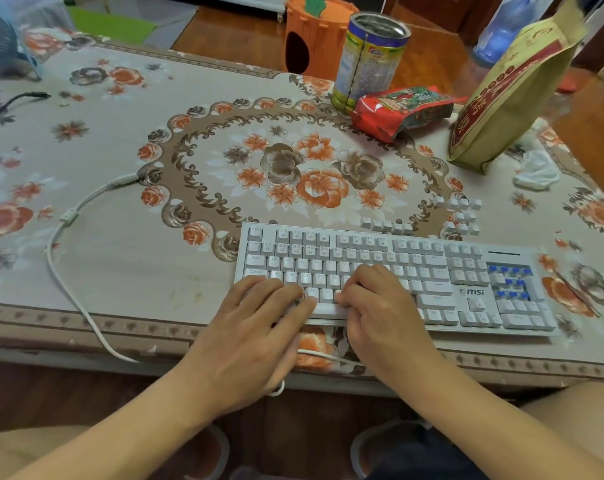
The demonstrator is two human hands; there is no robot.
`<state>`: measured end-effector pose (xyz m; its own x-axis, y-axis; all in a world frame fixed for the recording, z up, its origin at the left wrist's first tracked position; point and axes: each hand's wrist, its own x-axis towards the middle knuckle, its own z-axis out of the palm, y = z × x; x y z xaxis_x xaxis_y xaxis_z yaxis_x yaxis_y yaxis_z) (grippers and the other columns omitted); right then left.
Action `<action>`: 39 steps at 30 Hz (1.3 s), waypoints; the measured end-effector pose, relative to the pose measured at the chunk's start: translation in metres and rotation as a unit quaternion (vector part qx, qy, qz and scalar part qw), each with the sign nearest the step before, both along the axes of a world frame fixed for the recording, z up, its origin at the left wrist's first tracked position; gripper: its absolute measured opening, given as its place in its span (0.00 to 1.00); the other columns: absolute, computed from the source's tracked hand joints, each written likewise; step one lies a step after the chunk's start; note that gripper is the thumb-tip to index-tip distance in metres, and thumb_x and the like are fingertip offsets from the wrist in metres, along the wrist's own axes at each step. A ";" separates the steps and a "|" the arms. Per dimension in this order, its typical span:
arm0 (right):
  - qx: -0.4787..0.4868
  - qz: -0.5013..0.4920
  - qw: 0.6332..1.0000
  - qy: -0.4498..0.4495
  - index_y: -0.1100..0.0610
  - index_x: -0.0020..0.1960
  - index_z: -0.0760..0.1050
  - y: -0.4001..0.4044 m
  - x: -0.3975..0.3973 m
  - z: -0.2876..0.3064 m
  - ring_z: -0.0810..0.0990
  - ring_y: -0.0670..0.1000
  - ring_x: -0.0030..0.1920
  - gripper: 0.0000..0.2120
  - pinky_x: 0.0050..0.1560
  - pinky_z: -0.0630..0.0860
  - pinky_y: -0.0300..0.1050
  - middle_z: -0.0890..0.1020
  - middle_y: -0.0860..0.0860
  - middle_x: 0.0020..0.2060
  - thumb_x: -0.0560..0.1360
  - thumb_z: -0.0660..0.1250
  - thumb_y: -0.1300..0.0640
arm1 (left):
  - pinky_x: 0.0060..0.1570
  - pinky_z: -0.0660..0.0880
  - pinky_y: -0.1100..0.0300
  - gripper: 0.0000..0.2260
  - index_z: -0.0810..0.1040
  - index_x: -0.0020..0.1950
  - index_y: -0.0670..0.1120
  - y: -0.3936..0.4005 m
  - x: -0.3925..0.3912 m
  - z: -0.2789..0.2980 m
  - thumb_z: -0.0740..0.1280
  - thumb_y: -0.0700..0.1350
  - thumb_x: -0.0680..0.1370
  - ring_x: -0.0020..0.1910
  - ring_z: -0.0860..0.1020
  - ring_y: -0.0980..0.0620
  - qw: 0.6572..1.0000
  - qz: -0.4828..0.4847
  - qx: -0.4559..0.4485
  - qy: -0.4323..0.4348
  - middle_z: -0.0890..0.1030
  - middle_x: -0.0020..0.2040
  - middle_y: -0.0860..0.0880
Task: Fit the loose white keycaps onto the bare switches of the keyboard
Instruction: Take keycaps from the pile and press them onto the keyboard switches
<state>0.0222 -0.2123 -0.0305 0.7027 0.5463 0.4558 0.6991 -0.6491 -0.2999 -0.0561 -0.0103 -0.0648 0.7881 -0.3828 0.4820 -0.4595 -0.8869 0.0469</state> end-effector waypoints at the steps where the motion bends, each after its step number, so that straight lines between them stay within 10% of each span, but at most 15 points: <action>1: -0.004 -0.001 1.000 0.003 0.61 0.34 0.75 0.001 0.001 -0.002 0.70 0.53 0.37 0.10 0.37 0.68 0.48 0.74 0.52 0.34 0.69 0.57 0.69 | 0.69 0.69 0.43 0.19 0.78 0.69 0.43 0.000 0.000 -0.002 0.67 0.49 0.80 0.63 0.75 0.41 1.000 0.000 -0.003 0.000 0.78 0.64 0.44; 14: -0.030 -0.067 0.983 0.170 0.54 0.48 0.85 -0.021 0.049 0.053 0.78 0.47 0.51 0.14 0.56 0.76 0.46 0.81 0.46 0.47 0.75 0.65 0.68 | 0.68 0.69 0.42 0.20 0.78 0.69 0.44 0.001 0.002 -0.006 0.69 0.49 0.79 0.64 0.75 0.40 1.000 -0.005 -0.026 -0.007 0.78 0.65 0.43; 27: -0.269 -0.054 0.939 0.209 0.51 0.49 0.81 0.003 0.173 0.040 0.79 0.51 0.48 0.06 0.45 0.71 0.42 0.79 0.45 0.41 0.73 0.73 0.57 | 0.70 0.67 0.42 0.18 0.80 0.67 0.46 0.003 0.004 -0.006 0.73 0.45 0.77 0.66 0.74 0.41 0.995 -0.005 -0.099 0.007 0.78 0.65 0.44; 39: -0.044 -0.089 0.982 0.159 0.49 0.50 0.82 -0.024 0.122 0.068 0.78 0.47 0.44 0.05 0.43 0.70 0.35 0.78 0.47 0.45 0.76 0.70 0.58 | 0.63 0.75 0.43 0.22 0.78 0.69 0.44 0.022 0.028 0.009 0.76 0.39 0.75 0.72 0.69 0.38 0.985 0.063 -0.138 0.078 0.72 0.72 0.40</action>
<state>0.1447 -0.2365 0.0371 0.8895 0.4298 0.1549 0.4529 -0.7853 -0.4220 -0.0284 0.0112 -0.0559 0.8935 -0.1493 0.4236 -0.3155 -0.8798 0.3556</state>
